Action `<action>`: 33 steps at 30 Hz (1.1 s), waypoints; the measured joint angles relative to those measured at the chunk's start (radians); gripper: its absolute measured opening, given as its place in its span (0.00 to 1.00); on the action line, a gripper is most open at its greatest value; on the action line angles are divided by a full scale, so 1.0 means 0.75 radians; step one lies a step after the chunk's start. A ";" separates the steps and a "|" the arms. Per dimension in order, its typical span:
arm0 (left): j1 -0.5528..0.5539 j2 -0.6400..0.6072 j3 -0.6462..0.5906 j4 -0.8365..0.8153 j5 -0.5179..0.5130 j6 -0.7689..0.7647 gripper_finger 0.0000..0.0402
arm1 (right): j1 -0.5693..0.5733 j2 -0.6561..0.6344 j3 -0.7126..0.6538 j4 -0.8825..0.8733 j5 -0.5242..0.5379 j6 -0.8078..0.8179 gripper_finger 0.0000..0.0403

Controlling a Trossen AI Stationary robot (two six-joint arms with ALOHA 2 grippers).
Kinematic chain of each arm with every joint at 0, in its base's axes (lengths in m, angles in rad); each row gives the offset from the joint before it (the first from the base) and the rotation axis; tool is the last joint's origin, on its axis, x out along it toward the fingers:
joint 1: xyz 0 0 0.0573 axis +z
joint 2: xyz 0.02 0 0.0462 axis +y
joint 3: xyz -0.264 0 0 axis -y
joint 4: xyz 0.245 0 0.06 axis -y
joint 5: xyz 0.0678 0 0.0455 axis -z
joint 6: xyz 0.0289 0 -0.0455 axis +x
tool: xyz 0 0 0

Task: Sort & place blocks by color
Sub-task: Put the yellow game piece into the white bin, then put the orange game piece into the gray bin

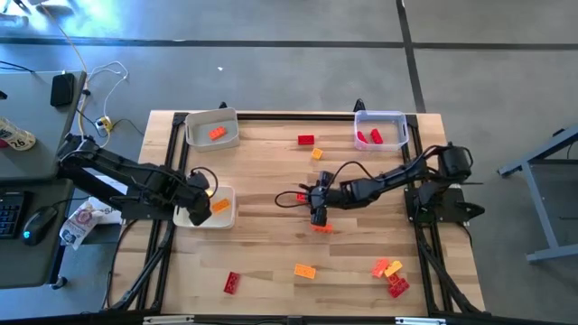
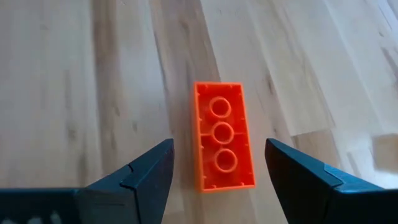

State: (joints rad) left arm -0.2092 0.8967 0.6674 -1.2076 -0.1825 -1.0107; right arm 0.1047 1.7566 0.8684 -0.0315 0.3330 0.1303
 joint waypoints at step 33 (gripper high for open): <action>0.000 -0.001 0.113 0.128 -0.005 0.175 0.39 | -0.099 0.058 0.001 0.014 -0.169 0.165 0.29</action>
State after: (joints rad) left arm -0.2089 0.8963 0.7523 -1.1115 -0.1864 -0.8793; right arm 0.0307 1.8000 0.8692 -0.0213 0.2066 0.2539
